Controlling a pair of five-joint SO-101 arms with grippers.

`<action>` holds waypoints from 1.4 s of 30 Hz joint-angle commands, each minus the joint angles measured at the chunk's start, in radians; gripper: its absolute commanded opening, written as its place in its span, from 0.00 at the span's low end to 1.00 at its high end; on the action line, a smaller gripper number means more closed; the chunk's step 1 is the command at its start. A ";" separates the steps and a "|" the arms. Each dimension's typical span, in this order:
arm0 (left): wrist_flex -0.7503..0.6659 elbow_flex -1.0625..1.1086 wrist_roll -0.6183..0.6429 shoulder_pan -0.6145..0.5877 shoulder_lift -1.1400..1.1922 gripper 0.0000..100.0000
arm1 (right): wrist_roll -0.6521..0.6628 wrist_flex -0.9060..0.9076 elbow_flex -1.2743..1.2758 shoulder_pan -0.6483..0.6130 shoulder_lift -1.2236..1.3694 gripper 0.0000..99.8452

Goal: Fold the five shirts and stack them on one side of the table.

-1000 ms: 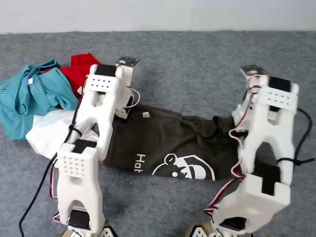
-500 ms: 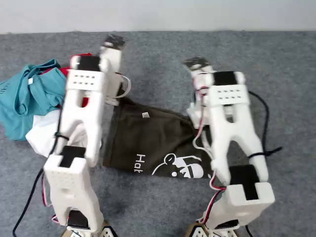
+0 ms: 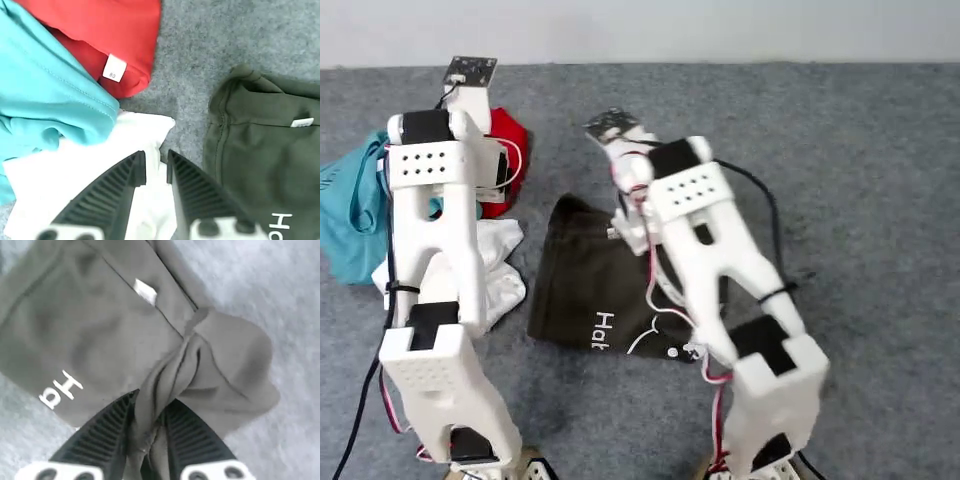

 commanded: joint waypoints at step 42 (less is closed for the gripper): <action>0.060 -0.246 0.017 -0.133 -0.068 0.09 | -0.072 -0.197 -0.417 -0.343 0.400 0.04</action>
